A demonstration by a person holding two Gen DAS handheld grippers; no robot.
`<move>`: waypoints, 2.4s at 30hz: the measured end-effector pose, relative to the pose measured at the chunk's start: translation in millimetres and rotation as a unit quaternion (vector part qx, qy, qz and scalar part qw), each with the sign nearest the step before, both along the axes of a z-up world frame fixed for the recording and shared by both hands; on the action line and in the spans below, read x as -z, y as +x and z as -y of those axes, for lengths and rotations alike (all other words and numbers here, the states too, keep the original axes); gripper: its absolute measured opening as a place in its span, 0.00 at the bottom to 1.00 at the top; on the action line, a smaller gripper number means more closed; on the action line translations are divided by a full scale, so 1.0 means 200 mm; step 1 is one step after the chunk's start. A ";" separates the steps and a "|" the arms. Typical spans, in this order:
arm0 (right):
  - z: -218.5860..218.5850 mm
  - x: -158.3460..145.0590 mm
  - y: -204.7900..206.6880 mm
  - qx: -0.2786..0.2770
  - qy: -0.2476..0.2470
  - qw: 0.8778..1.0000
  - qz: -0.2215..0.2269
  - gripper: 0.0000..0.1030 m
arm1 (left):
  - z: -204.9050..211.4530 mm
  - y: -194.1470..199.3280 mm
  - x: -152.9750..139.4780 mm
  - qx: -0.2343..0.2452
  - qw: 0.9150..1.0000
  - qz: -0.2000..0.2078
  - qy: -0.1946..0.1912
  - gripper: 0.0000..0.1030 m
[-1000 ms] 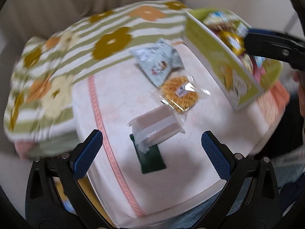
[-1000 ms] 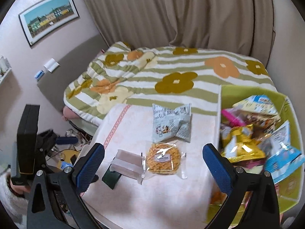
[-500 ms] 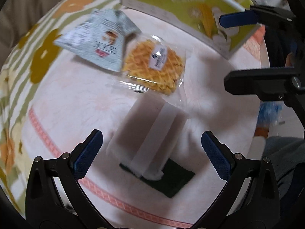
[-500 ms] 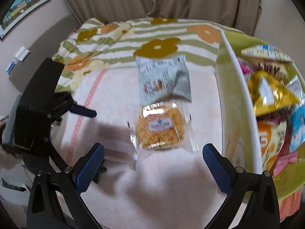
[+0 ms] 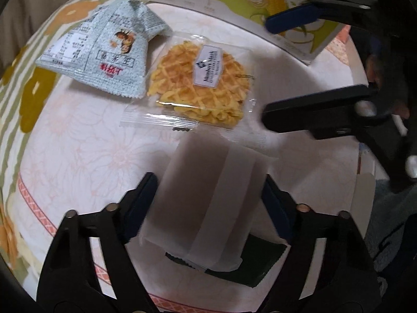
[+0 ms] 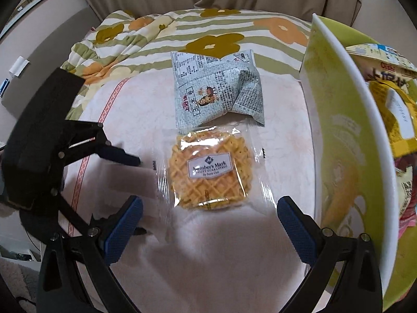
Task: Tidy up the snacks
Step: 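Grasp the white paper packet with the left gripper while the right grasps the waffle pack, then carry both items into the box and open both grippers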
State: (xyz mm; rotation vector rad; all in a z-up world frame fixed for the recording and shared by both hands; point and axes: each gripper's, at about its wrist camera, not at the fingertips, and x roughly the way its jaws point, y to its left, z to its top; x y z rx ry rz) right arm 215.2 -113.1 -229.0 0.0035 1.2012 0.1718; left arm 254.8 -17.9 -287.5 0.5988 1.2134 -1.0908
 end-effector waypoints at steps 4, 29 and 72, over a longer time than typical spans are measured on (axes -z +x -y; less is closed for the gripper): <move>-0.02 0.03 0.04 -0.007 0.001 1.000 -0.007 1.00 | -0.01 0.01 -0.01 -0.007 1.000 -0.004 0.003 0.66; -0.08 0.27 0.21 -0.042 -0.042 0.998 -0.037 1.00 | -0.46 0.26 -0.12 -0.226 0.974 -0.002 -0.019 0.66; 0.59 -0.94 -0.32 0.027 -0.019 0.987 0.159 0.71 | 0.36 0.02 -1.22 -0.281 0.939 0.140 -0.138 0.66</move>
